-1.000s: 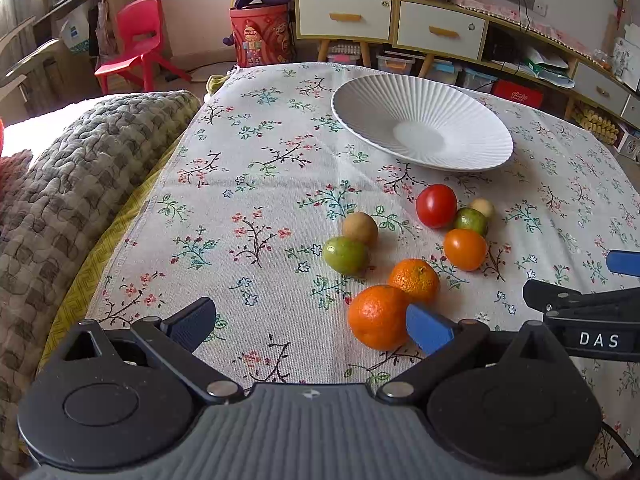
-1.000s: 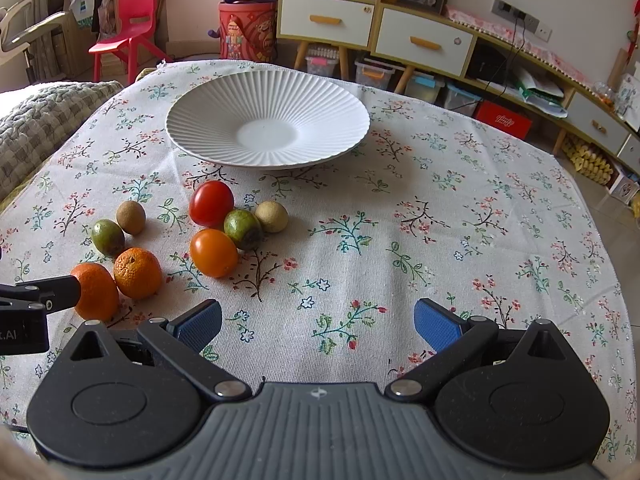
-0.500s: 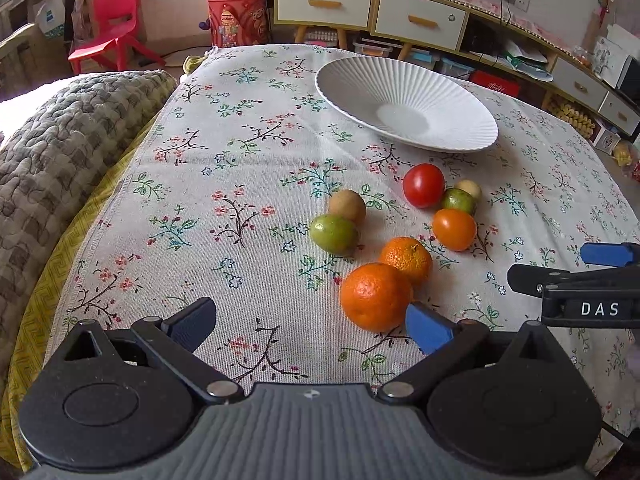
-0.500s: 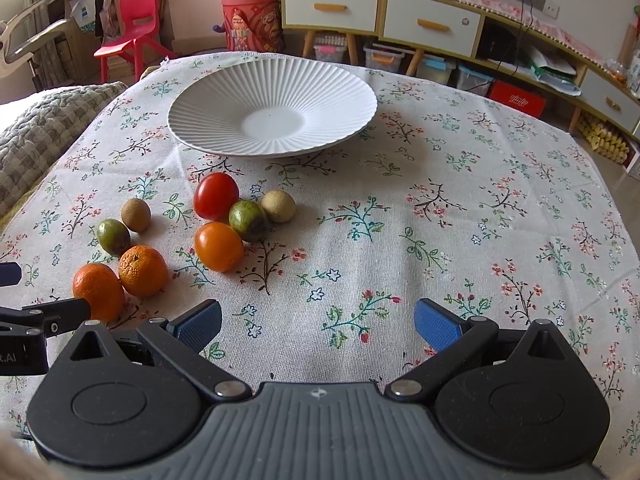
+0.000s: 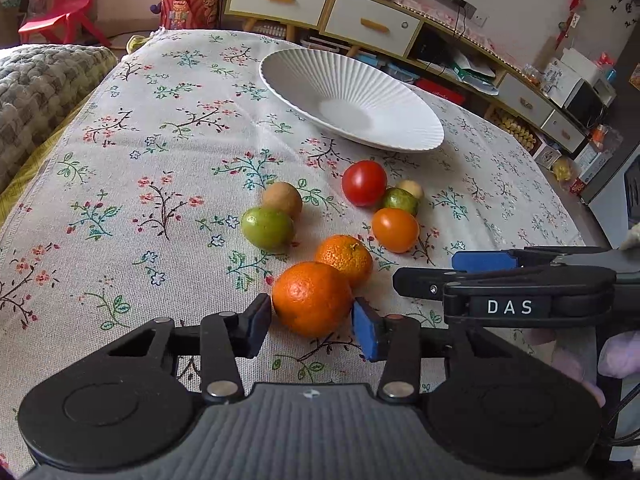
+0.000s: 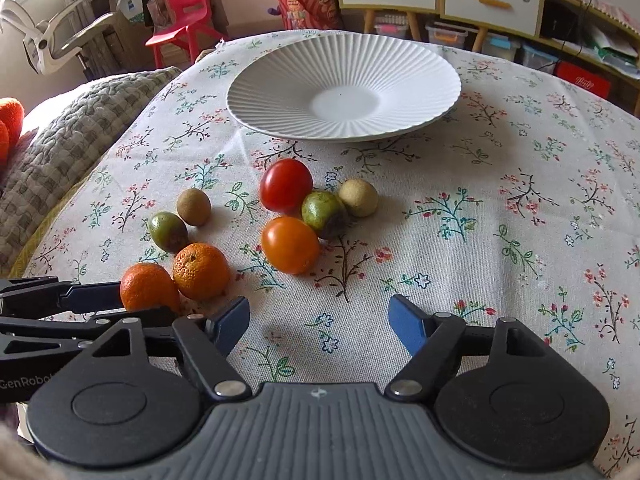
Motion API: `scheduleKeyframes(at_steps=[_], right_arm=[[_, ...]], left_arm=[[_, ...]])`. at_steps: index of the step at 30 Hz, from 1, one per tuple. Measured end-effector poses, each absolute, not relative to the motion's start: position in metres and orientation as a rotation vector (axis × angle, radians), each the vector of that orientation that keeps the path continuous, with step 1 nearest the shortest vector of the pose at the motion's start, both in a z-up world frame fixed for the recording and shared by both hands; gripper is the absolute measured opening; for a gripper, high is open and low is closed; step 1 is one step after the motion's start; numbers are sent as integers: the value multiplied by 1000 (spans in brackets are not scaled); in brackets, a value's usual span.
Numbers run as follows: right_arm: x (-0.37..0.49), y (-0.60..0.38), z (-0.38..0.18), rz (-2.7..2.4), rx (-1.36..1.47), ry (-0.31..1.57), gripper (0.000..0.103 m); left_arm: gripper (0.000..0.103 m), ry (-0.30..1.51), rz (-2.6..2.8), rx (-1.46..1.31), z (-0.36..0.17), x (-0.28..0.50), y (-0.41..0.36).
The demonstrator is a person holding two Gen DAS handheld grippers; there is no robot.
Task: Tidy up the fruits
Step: 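Close the left gripper on the large mandarin while the right gripper grasps the orange tomato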
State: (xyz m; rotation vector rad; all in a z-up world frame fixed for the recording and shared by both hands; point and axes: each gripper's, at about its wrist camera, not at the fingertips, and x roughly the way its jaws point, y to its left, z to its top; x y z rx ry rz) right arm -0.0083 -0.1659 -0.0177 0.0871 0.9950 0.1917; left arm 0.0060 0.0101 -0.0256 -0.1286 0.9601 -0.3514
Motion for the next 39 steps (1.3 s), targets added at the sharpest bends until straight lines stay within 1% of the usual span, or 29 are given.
scheduleKeyframes(at_steps=[1, 3, 5, 15, 19, 39], right_arm=[[-7, -165, -18, 196, 92, 993, 67], [-3, -164, -17, 207, 106, 981, 64], [0, -165, -18, 214, 112, 971, 57], [11, -159, -20, 213, 97, 953, 39], [16, -157, -20, 211, 95, 947, 28], [8, -157, -6, 195, 75, 959, 27]], left_arm=[[29, 956, -351, -127, -25, 6, 9], [29, 954, -350, -125, -25, 6, 9], [28, 956, -350, -134, -25, 6, 11], [27, 960, -346, -131, -24, 7, 12], [27, 957, -339, -126, -24, 7, 13], [26, 939, -335, -135, -14, 7, 16]])
